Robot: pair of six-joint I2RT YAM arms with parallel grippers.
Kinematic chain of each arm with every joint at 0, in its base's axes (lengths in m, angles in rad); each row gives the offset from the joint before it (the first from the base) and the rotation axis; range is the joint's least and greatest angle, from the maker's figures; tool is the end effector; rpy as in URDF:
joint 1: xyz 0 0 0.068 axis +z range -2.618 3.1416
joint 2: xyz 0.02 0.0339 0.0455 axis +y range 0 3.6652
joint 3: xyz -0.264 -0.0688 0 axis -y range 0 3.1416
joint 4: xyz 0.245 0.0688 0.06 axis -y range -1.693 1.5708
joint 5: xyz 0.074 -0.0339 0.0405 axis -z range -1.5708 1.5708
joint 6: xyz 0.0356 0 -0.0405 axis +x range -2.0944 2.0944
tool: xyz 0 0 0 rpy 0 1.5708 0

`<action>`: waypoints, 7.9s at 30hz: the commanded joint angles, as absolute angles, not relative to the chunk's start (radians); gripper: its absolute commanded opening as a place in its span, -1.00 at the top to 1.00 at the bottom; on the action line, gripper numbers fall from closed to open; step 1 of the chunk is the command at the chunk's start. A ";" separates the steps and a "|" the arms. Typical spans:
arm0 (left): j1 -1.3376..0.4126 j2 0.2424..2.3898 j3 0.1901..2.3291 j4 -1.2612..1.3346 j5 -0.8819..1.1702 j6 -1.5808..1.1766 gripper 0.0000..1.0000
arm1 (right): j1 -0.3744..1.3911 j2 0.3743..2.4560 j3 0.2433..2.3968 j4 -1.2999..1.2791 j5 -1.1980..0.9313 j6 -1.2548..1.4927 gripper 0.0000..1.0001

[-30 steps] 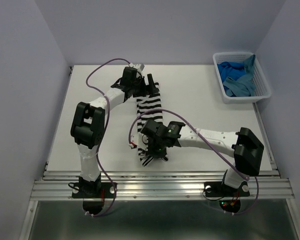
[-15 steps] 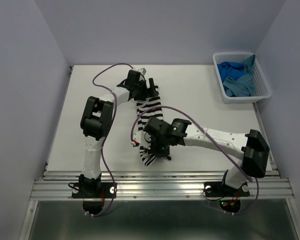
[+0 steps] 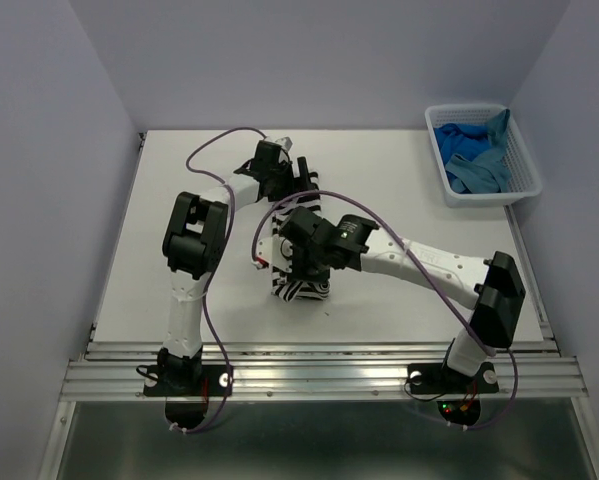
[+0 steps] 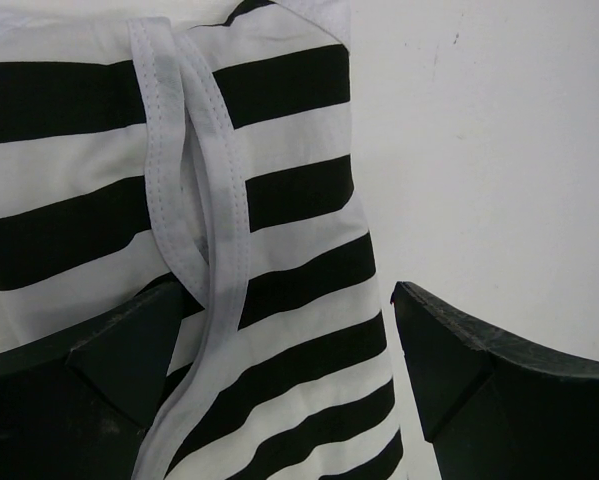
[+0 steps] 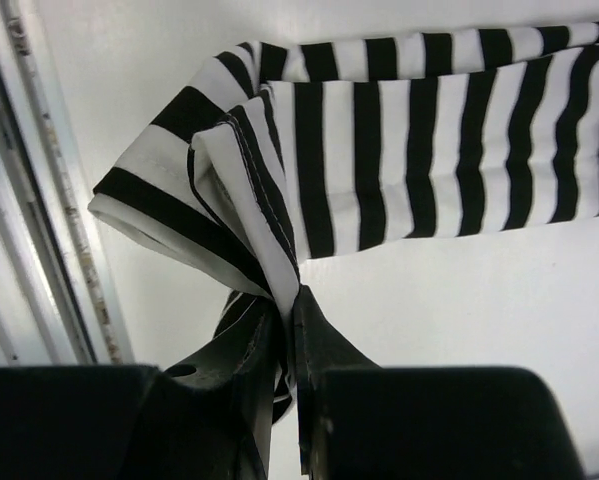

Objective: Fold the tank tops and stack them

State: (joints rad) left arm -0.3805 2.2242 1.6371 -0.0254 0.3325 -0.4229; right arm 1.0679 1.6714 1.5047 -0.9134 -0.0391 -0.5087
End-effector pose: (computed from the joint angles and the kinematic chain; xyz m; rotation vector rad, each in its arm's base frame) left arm 0.4653 -0.1986 0.1755 0.1487 2.2586 -0.8063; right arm 0.1673 0.3071 0.2980 -1.9033 1.8738 0.2347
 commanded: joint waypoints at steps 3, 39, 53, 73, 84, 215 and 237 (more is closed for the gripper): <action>-0.387 2.253 1.654 -0.083 0.314 -0.399 -0.97 | 0.983 1.735 1.624 -0.900 -0.006 -0.627 0.85; -0.385 2.293 1.724 -0.127 0.337 -0.377 -0.97 | 0.769 2.083 1.836 -0.707 -0.077 -0.874 0.86; -0.385 2.298 1.726 -0.121 0.353 -0.379 -0.97 | 0.759 2.106 1.838 -0.664 -0.091 -0.884 0.85; -0.385 2.289 1.756 -0.126 0.348 -0.373 -0.97 | 0.713 2.155 1.899 -0.588 -0.051 -0.750 -1.00; -0.385 2.201 1.876 -0.219 0.278 -0.359 -0.97 | 0.713 1.659 1.401 -0.243 -0.100 -0.384 -1.00; -0.354 1.477 0.922 -0.077 -0.005 -0.584 -0.97 | 0.588 2.310 2.108 -0.905 -0.537 -0.515 -1.00; -0.417 1.640 0.911 0.040 0.068 -0.635 -0.50 | 0.607 1.719 1.197 -0.019 -0.848 0.169 -1.00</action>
State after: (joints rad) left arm -0.4171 1.5818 0.9043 0.0124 0.0666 -0.6281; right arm 0.5972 1.6852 1.2434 -0.2310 -0.7250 0.0593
